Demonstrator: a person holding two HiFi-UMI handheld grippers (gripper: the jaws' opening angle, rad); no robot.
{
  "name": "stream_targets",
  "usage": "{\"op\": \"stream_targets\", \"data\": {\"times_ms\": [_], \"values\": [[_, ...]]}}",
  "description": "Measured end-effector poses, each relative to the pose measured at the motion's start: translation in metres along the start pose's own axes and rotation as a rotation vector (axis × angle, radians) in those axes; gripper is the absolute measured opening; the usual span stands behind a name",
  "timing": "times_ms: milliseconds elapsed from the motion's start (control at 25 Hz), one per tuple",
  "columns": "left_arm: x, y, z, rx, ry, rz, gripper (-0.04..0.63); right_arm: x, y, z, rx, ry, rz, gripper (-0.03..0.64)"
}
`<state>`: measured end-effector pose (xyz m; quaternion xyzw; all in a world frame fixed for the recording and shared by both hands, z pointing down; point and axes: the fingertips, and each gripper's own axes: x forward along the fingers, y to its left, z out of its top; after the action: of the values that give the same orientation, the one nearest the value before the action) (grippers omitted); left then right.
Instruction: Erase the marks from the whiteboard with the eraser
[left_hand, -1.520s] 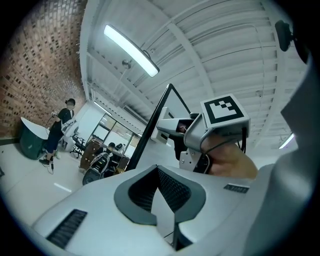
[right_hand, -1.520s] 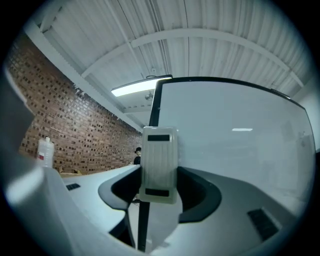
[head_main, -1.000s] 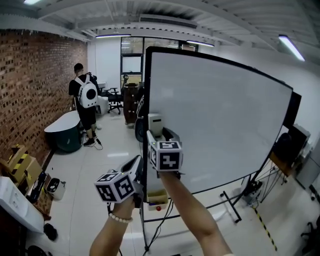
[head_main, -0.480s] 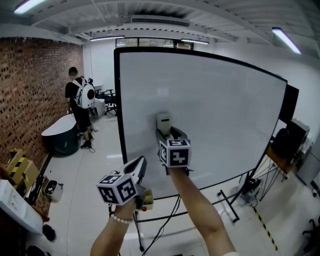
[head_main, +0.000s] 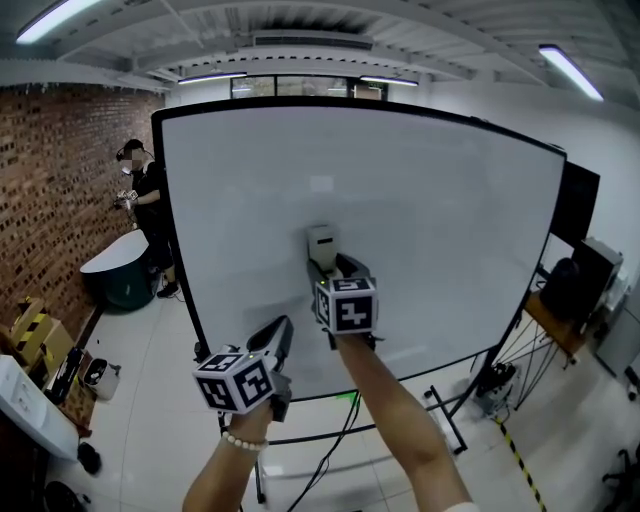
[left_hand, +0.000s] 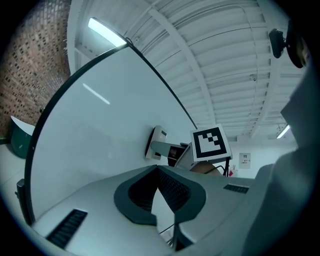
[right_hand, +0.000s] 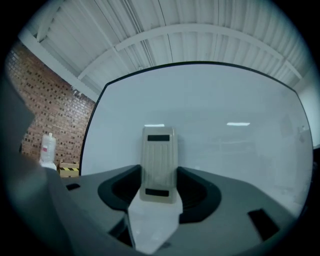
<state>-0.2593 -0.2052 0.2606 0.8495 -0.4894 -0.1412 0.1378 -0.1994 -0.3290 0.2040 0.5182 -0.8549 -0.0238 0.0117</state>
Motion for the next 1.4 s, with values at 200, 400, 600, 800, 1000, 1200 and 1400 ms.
{"op": "stream_targets", "data": {"times_ms": [200,400,600,800,1000,1200,1400], "values": [[0.029,-0.036,-0.021,0.006,0.015,0.002,-0.011,-0.009,-0.048,-0.006,0.0,0.008,0.006,0.252],[0.052,-0.074,-0.044,-0.003,0.017,0.01,-0.012,-0.019,-0.092,-0.011,-0.009,0.011,0.028,0.252],[0.074,-0.108,-0.065,-0.011,0.018,0.034,-0.011,-0.029,-0.133,-0.016,-0.009,0.027,0.055,0.252],[0.09,-0.117,-0.083,-0.026,0.039,0.048,-0.011,-0.032,-0.161,-0.012,-0.001,0.023,0.058,0.252],[0.122,-0.123,-0.091,-0.027,0.042,0.074,-0.011,-0.039,-0.206,-0.013,0.009,0.016,0.046,0.252],[0.172,-0.137,-0.091,0.004,0.032,0.081,-0.011,-0.047,-0.255,-0.016,0.007,0.017,0.047,0.252],[0.24,-0.173,-0.09,0.023,0.013,0.017,-0.011,-0.057,-0.304,-0.012,-0.012,0.014,0.061,0.252]]}}
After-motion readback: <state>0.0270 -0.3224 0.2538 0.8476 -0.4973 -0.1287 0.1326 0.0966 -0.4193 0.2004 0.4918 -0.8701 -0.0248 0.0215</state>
